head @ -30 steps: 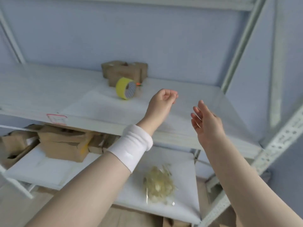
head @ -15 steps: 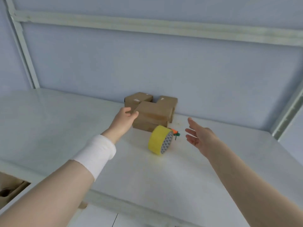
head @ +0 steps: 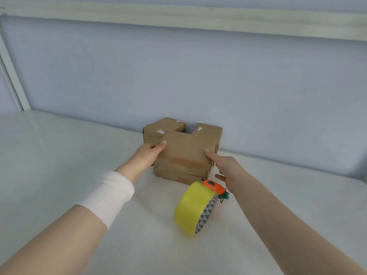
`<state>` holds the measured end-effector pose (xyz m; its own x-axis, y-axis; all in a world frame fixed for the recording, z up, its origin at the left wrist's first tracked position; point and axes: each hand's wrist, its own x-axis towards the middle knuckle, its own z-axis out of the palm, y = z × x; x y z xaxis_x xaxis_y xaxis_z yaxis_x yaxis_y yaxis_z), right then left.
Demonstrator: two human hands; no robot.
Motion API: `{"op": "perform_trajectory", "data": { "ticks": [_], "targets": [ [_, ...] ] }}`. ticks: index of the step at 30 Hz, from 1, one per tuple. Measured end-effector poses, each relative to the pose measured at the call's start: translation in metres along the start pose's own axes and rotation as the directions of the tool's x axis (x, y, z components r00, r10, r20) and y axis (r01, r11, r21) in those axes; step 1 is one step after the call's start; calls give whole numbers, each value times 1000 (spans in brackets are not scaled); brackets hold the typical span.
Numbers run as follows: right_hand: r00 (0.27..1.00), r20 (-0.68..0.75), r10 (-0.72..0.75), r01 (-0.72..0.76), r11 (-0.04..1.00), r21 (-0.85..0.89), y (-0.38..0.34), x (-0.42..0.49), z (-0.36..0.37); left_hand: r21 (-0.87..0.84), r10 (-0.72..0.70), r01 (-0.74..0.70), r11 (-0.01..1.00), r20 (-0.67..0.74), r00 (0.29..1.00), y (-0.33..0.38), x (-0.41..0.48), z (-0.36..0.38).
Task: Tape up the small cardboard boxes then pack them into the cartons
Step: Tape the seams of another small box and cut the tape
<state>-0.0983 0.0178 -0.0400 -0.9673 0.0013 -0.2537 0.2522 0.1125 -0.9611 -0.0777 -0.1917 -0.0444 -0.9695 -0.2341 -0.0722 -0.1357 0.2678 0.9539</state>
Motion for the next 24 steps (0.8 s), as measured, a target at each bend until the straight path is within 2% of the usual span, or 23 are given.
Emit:
{"op": "perform_trajectory", "data": {
  "ticks": [4,6,8,11,12,14,16,19,20,24],
  "targets": [
    [983,62,-170,165,984,71,-14,-26,0,-116,98,-100,988,-29,995,13,-10,-13],
    [958,79,-276,267,957,110,-24,-41,-2,-138,134,-138,981,-39,990,26,-13,-19],
    [930,103,-353,335,928,162,-33,-54,-5,-237,165,-163,958,-9,986,43,-16,-20],
    [868,33,-496,482,856,186,-37,-70,-13,-391,163,-138,910,31,986,70,-23,-10],
    [821,-17,-570,567,813,131,-36,-75,-17,-429,150,-108,897,66,986,77,-27,-5],
    [695,-77,-715,709,699,-91,-32,-87,-28,-460,144,-33,887,210,967,89,-36,8],
    [554,-94,-827,761,549,-344,-28,-97,-44,-467,123,67,882,365,923,102,-44,21],
    [318,-11,-948,760,262,-594,-23,-109,-69,-498,81,175,849,451,889,118,-53,41],
    [260,33,-965,737,176,-653,-22,-113,-77,-506,82,195,840,473,877,123,-56,48],
    [122,214,-969,612,-96,-785,-15,-121,-107,-435,84,192,880,540,837,138,-75,79]
  ]
}}
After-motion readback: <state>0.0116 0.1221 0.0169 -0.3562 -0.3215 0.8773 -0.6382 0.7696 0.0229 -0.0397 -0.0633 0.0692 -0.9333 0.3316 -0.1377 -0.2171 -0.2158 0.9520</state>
